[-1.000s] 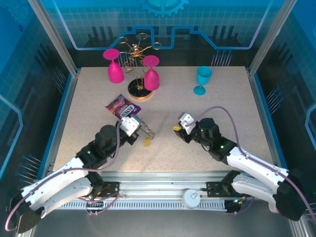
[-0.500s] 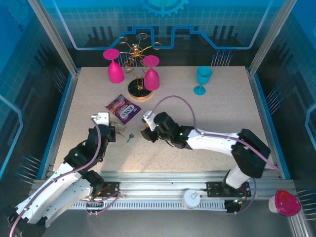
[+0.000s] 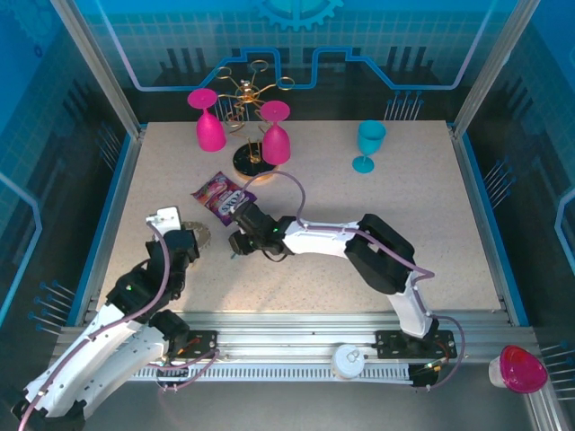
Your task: Put the keys on the keyring
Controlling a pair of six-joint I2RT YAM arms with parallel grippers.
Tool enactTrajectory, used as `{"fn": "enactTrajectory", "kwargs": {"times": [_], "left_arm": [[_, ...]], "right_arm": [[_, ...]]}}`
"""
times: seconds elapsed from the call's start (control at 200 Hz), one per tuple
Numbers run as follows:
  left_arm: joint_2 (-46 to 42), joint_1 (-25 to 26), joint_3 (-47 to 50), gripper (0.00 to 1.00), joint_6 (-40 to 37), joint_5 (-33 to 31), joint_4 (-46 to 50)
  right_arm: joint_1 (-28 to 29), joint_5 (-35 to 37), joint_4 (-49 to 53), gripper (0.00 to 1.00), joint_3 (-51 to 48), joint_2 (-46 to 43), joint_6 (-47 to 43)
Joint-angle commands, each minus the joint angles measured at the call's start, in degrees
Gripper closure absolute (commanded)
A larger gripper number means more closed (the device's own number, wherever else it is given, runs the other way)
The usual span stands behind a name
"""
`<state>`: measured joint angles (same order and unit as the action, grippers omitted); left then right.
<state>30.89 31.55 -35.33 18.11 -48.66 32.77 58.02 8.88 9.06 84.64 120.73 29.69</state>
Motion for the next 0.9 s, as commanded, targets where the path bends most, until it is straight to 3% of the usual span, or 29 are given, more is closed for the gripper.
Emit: {"fn": "enactTrajectory", "kwargs": {"times": [0.0, 0.71, 0.896], "left_arm": [[-1.10, -0.49, -0.66, 1.00, 0.87, -1.85, -0.77], [-2.07, -0.44, 0.53, 1.00, -0.19, -0.82, -2.45], [-2.03, -0.44, 0.87, 1.00, -0.97, -0.06, -2.97]], "right_arm": [[1.37, 3.29, 9.08, 0.64, 4.55, 2.84, 3.74], [1.57, 6.78, 15.55, 0.81, 13.50, 10.19, 2.86], [1.57, 6.24, 13.36, 0.95, 12.22, 9.57, 1.64]]}}
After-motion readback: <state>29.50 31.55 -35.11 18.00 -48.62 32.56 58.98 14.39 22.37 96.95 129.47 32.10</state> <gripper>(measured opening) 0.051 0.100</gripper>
